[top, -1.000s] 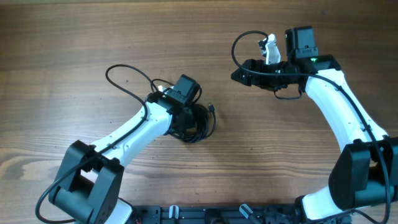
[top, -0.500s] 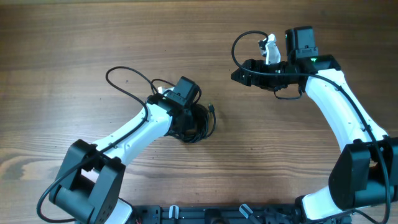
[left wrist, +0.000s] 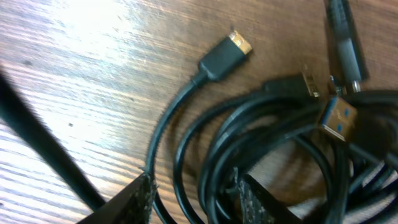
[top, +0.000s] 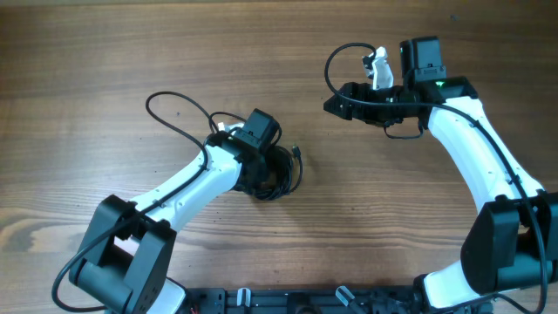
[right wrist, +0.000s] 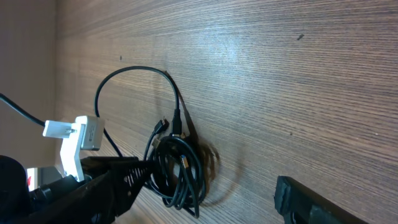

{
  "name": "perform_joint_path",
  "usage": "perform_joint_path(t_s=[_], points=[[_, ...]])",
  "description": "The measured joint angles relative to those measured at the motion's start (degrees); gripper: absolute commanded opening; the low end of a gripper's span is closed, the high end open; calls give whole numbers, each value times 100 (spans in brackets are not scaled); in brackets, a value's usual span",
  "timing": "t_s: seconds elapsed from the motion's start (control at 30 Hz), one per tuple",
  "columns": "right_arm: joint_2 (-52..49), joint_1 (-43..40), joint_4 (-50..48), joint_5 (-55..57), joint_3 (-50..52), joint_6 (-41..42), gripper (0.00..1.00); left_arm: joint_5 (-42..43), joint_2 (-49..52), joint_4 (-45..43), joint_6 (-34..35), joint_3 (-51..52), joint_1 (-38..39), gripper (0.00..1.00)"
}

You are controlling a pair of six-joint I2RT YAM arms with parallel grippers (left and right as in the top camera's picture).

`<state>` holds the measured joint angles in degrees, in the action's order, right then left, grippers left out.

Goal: Untangle cables

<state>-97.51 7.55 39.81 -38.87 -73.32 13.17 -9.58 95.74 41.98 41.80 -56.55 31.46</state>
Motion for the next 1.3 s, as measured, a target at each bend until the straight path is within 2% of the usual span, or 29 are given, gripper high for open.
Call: perform_joint_path(t_s=[0.13,0.3,0.4,0.83,1.03,1.3], points=[[2,0,-20,-2,-2,0,87,118,0,-348,-402,11,0,46],[0,0,-46,0,0,0,87,1008,0,-955,-1167,15,0,47],[0,0,-46,0,0,0,87,1364,0,-1027,-1401,15,9,47],[0,0,-44,-2,0,0,87,1484,201,-1056,-1364,59,17,44],[0,0,-42,0,-2,0,88,1486,616,-1508,-1322,79,195,44],[2,0,-9,0,-2,0,87,1480,831,-1805,-1263,-42,321,18]])
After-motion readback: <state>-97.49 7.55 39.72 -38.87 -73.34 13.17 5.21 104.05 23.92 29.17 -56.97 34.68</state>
